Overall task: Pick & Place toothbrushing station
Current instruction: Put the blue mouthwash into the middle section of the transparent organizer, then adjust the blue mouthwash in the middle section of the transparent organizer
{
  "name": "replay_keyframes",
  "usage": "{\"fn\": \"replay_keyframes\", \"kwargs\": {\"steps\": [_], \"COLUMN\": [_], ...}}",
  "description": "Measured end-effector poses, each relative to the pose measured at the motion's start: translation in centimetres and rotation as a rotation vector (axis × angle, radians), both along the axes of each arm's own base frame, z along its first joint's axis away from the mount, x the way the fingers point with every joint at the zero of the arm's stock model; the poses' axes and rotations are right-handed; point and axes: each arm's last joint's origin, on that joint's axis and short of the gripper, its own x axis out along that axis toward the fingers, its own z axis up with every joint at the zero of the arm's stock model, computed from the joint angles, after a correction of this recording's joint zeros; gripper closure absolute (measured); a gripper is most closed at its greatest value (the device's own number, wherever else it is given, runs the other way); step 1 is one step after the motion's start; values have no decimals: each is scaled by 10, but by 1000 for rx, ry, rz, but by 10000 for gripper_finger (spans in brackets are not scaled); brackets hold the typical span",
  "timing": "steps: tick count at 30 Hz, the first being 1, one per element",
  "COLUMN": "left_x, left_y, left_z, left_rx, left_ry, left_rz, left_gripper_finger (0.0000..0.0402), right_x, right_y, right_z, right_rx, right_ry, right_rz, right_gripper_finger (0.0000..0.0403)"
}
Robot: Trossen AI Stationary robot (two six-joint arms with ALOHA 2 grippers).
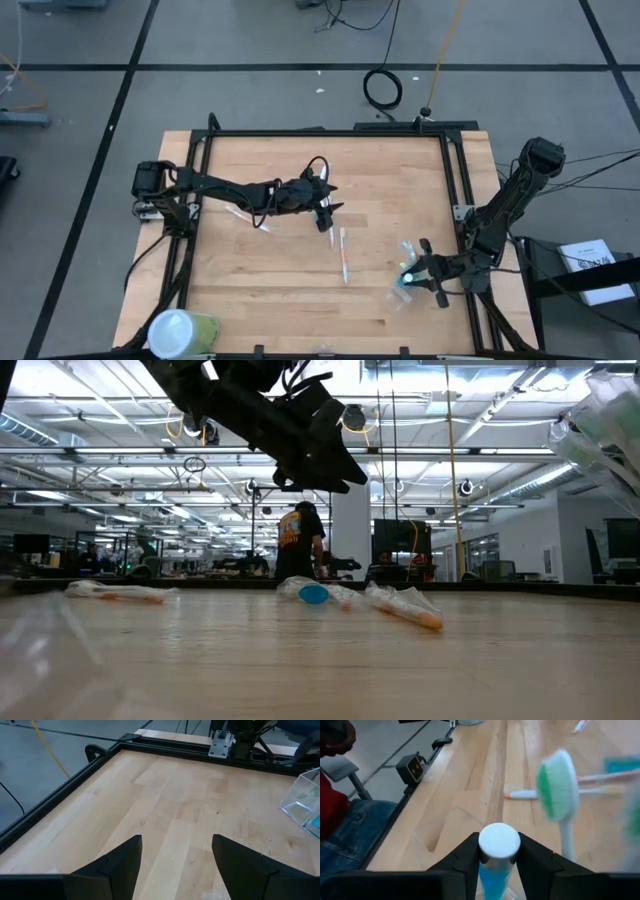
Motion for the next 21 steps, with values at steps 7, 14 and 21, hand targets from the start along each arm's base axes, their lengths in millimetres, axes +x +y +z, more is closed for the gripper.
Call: {"fn": "replay_keyframes", "kwargs": {"steps": [7,14,21], "left_x": [0,0,0], "left_y": [0,0,0], "left_z": [0,0,0], "left_rx": [4,4,4], "left_ry": [2,2,3], "left_rz": [-1,-2,-1], "left_gripper_finger": [151,151,151], "right_x": [0,2,4], "right_y": [0,3,7], "right_z": [-1,4,20], "right_rx": [43,63,-8], "right_ry": [-15,-58,-216], "right_rz": [-7,8,99], "right_gripper_finger": [255,229,223]}}
